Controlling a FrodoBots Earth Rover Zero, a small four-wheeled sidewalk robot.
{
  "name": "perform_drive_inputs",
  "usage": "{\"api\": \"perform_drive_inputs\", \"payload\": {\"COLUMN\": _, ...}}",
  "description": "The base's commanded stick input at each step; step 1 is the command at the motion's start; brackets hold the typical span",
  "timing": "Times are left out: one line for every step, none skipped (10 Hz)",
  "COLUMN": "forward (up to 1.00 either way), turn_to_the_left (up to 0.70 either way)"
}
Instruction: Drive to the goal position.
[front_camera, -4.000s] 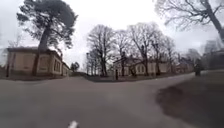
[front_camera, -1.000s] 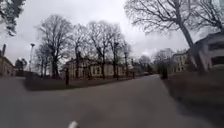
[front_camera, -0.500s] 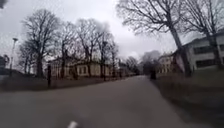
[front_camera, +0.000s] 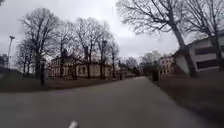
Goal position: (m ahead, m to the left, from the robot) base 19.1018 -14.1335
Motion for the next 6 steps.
{"api": "perform_drive_inputs", "payload": {"forward": 1.00, "turn_to_the_left": -0.39}}
{"api": "perform_drive_inputs", "payload": {"forward": 1.00, "turn_to_the_left": -0.39}}
{"api": "perform_drive_inputs", "payload": {"forward": 1.00, "turn_to_the_left": -0.39}}
{"api": "perform_drive_inputs", "payload": {"forward": 1.00, "turn_to_the_left": -0.39}}
{"api": "perform_drive_inputs", "payload": {"forward": 1.00, "turn_to_the_left": -0.39}}
{"api": "perform_drive_inputs", "payload": {"forward": 1.00, "turn_to_the_left": -0.27}}
